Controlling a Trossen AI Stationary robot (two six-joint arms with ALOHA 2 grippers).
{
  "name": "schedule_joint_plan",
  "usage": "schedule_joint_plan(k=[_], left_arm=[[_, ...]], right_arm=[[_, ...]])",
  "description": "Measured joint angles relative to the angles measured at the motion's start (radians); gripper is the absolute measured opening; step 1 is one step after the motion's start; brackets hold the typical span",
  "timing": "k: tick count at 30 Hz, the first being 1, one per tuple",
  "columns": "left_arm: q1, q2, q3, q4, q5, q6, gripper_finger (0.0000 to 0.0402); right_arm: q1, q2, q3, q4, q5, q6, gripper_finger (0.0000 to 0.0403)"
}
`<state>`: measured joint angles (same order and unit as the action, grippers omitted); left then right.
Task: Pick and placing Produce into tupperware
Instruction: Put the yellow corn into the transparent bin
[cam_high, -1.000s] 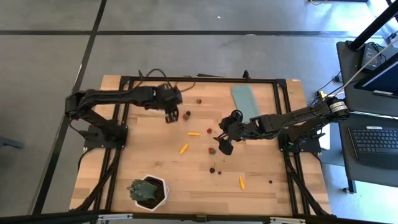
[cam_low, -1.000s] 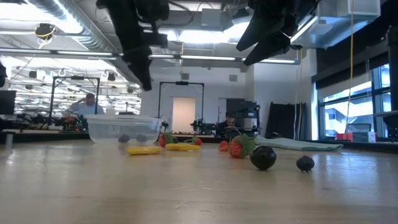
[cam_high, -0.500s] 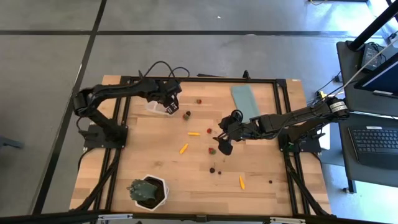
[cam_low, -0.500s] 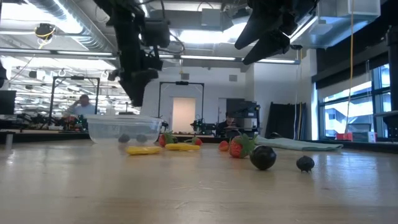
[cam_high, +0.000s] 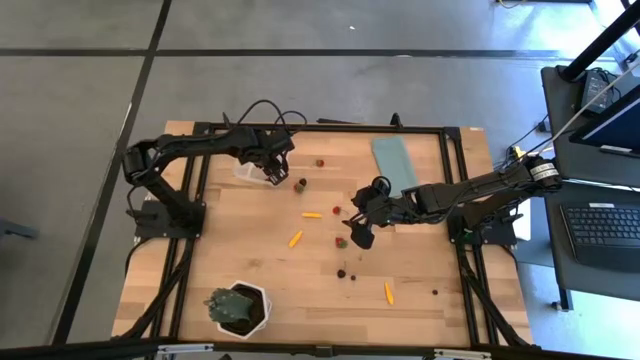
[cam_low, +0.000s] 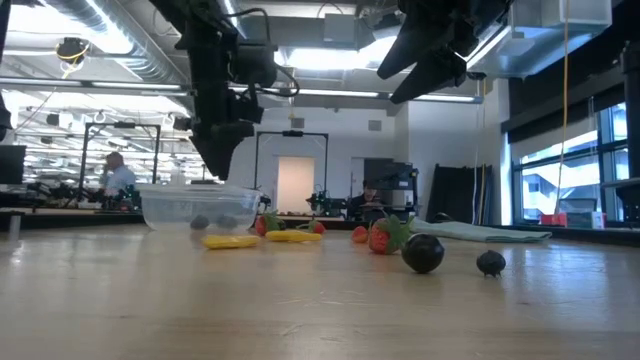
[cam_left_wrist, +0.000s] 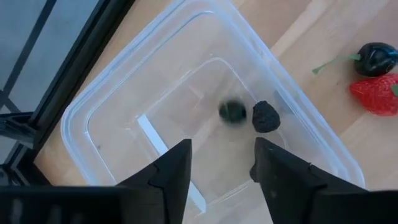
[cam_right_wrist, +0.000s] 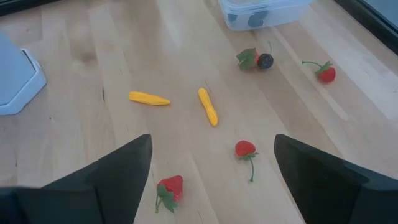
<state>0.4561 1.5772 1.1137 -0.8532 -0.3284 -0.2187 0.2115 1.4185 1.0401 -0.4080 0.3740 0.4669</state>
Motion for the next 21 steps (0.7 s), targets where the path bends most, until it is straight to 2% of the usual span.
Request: schedule_joint_plan(k=[4, 9, 11, 14, 17, 21], left_arm=[[-0.014, -0.036, 0.012, -0.017, 0.066, 0.016, 0.0172], [-0.075, -0.114, 0.048, -0.003, 0.285, 0.048, 0.0172], [-0.127, -0.141, 0.050, 0.018, 0.343, 0.050, 0.0170], [-0.229, -0.154, 0.051, 0.004, 0.350, -0.011, 0.0163], [-0.338, -0.152, 0.050, -0.020, 0.320, -0.140, 0.0157], [-0.479, -0.129, 0.048, -0.020, 0.215, -0.284, 0.0149]], right_arm=[[0.000, 0.000, 0.000, 0.000, 0.000, 0.000, 0.0339], [0.000, 0.000, 0.000, 0.000, 0.000, 0.000, 0.0339], [0.000, 0.000, 0.000, 0.000, 0.000, 0.000, 0.0339], [0.000, 0.000, 0.000, -0.002, 0.000, 0.000, 0.0339], [0.000, 0.000, 0.000, -0.005, 0.000, -0.001, 0.0339], [0.000, 0.000, 0.000, -0.005, 0.000, -0.016, 0.0339]])
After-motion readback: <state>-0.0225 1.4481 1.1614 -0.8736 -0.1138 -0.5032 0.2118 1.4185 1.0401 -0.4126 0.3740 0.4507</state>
